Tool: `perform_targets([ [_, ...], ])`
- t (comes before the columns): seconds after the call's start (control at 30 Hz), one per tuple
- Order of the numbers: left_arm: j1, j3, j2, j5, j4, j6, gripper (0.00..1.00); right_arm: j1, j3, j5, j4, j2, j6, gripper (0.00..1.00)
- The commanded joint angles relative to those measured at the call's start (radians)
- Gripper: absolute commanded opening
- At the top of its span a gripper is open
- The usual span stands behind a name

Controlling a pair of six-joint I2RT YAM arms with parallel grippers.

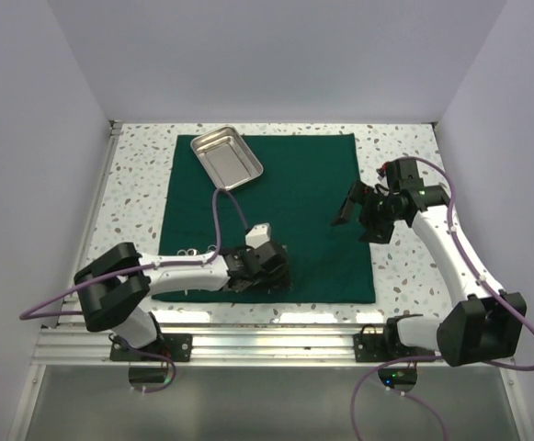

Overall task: Open and lay out the surgical kit
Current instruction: Place the medical item in the surgical kit, then adjust the container in the surgical kit.

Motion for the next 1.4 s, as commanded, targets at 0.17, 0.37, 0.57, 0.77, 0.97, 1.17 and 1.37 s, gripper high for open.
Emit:
perform_targets([
  [0.17, 0.012, 0.297, -0.068, -0.136, -0.236, 0.186, 1.00, 0.003, 0.009, 0.003, 0.007, -0.039, 0.001, 0.98],
  [0.37, 0.220, 0.544, -0.051, -0.192, -0.292, 0.675, 1.00, 0.005, 0.038, -0.031, 0.047, -0.043, 0.022, 0.98],
  [0.57, 0.590, 0.747, 0.074, -0.075, -0.214, 0.956, 1.00, 0.006, 0.254, 0.026, -0.002, 0.048, -0.039, 0.99],
  [0.77, 0.760, 1.111, 0.486, -0.090, -0.330, 0.979, 0.94, 0.011, 0.417, 0.018, 0.014, 0.192, -0.041, 0.99],
  [0.97, 0.827, 1.242, 0.663, -0.063, -0.440, 0.795, 0.90, 0.040, 0.707, 0.003, -0.031, 0.420, -0.073, 0.99],
  [1.17, 0.885, 0.988, 0.575, -0.011, -0.326, 0.682, 0.88, 0.060, 1.038, 0.010, -0.125, 0.661, -0.093, 0.98],
  [1.37, 0.844, 0.822, 0.514, 0.130, -0.236, 0.634, 0.84, 0.062, 1.066, 0.007, -0.111, 0.718, -0.087, 0.98],
])
